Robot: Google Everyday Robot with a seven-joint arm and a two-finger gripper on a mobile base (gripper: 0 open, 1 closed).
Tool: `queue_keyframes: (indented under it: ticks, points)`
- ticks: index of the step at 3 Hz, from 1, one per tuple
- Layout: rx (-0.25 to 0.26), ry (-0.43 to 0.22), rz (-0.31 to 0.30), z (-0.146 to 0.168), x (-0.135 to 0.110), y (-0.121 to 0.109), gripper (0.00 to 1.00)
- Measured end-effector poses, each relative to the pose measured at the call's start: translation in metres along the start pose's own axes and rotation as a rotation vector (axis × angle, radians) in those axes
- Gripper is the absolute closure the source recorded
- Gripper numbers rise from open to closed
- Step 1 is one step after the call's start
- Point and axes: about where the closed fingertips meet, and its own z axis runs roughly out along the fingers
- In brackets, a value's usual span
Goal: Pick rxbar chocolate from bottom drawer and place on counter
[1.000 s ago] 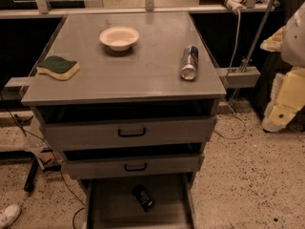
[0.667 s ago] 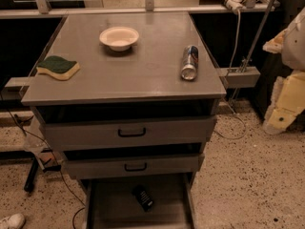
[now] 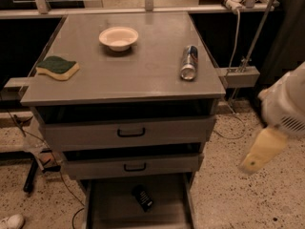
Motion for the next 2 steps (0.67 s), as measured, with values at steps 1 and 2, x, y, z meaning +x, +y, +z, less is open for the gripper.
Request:
queue_keyframes:
  ticks: [1, 2]
  points:
    - [-0.087, 0.030, 0.109, 0.0952, 0.0407, 0.0467, 0.00]
    - [-0.089, 0.031, 0.110, 0.0953, 0.0407, 0.0472, 0.00]
